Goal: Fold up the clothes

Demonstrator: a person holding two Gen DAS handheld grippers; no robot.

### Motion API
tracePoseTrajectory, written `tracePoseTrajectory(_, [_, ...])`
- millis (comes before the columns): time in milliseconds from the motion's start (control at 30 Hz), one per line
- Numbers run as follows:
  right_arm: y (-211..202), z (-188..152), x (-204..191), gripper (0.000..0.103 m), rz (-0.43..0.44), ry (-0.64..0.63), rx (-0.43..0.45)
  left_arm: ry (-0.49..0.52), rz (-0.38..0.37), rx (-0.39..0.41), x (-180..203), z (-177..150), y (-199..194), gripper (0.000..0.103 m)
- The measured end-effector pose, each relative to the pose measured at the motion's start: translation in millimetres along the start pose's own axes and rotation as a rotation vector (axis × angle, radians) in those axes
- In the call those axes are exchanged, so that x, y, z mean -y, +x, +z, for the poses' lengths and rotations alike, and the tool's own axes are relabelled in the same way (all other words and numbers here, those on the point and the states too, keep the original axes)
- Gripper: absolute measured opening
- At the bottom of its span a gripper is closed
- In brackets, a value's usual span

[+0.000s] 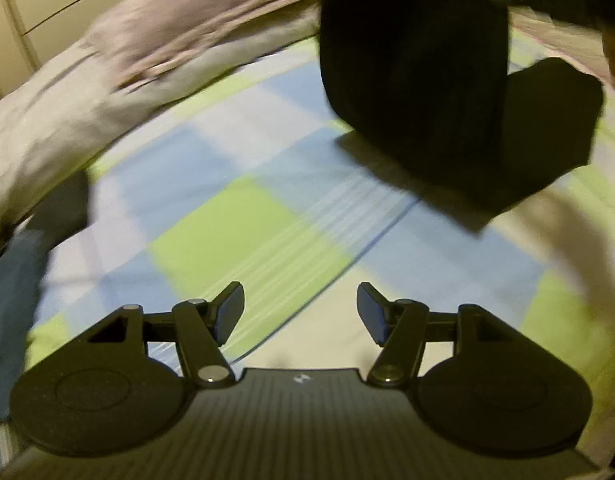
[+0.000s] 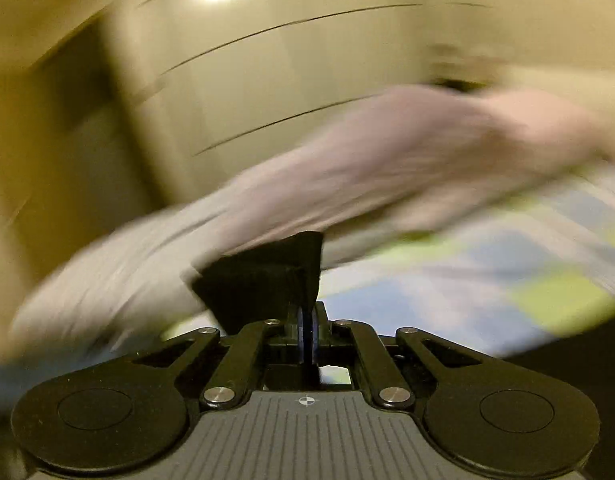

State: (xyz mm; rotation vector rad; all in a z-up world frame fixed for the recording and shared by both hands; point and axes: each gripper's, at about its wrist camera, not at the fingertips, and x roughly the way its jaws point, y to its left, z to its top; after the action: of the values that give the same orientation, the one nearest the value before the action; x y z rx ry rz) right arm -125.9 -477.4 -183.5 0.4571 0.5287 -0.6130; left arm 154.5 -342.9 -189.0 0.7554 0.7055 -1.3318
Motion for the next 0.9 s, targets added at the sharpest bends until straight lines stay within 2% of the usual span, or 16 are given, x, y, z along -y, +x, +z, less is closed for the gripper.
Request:
tracePoseTrajectory(200, [-28.1,-7.6,195.5,0.002,-0.219,0.58,0.012,0.126,-0.112,-0.033,95.4,55.4,52.1,0.058])
tracePoseTrajectory(300, [-25.8,-16.7,219.6,0.002,-0.174,0.604,-0.032,0.187,-0.16,-0.035,137.3,81.5,72.5,0.058])
tracePoseTrajectory(433, [-24.5,-22.6,247.8,0.002,-0.113,0.663,-0.076,0.237,-0.185,-0.03,164.9,116.5,96.3,0.058])
tracePoseTrajectory(500, [-29.5,-7.0,250.4,0.002,-0.085,0.669,-0.048,0.254,-0.19,-0.018,172.1,135.4,104.9,0.058])
tracePoseTrajectory(567, [-43.2,12.4,251.2,0.002,-0.069,0.621,0.011,0.264,-0.195,0.001,175.9,150.2,110.3,0.059])
tracePoseTrajectory(700, [-45.9,-0.1,267.5,0.002,-0.109,0.625,-0.043,0.267,-0.206,-0.009,181.1,168.5,130.1,0.059])
tracePoseTrajectory(900, [-50.3,-13.5,285.6,0.002,-0.142,0.641,-0.11,0.279,-0.203,-0.087,184.5,164.0,156.3,0.058])
